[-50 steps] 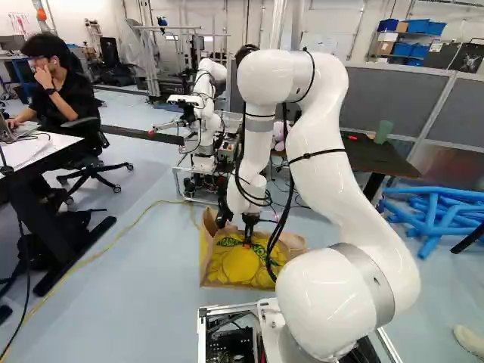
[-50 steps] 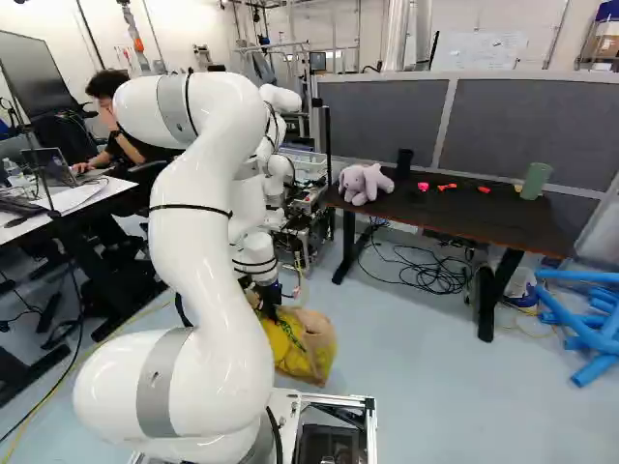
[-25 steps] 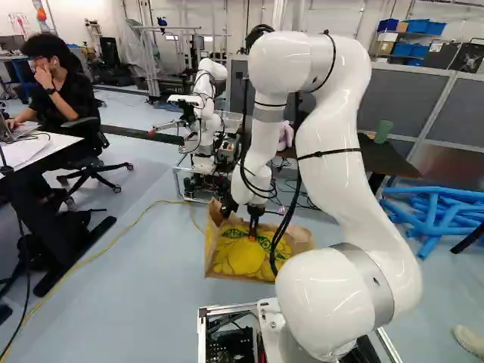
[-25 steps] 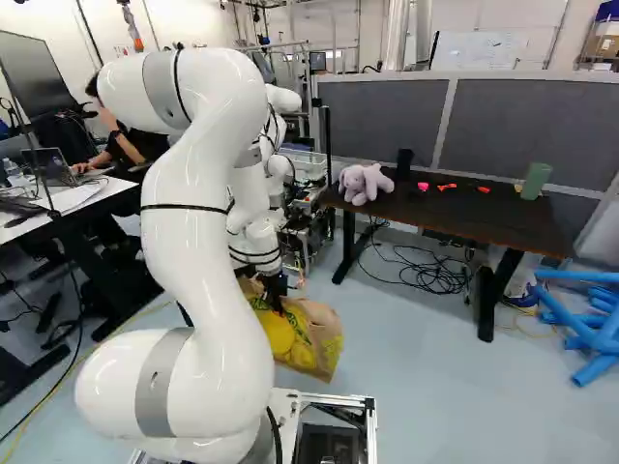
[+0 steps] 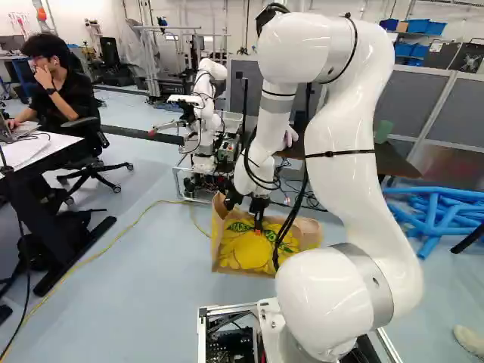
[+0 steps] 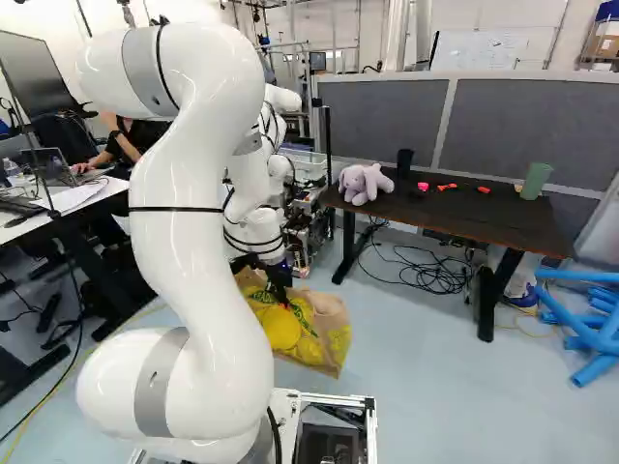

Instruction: Pick up the bag on the ground and place it on the table

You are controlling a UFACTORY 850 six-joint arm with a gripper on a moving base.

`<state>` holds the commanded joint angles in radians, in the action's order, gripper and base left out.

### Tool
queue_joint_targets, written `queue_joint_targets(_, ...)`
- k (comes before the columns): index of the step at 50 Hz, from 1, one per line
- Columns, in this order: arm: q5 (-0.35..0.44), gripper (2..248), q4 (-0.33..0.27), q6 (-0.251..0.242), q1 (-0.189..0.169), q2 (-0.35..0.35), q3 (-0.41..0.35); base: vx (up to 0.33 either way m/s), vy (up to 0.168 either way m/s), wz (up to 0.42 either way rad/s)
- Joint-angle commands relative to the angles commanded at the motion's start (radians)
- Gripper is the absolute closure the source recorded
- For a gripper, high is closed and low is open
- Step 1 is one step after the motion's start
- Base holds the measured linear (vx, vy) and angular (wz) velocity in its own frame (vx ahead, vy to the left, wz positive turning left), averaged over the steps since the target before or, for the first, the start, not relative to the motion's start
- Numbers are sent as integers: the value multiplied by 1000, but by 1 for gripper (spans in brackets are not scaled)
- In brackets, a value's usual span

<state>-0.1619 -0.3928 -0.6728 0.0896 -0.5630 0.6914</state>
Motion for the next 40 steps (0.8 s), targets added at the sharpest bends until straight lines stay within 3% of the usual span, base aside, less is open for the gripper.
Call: queue_joint_targets(40,-165,228,96,0,-12,149,7,0,0,0)
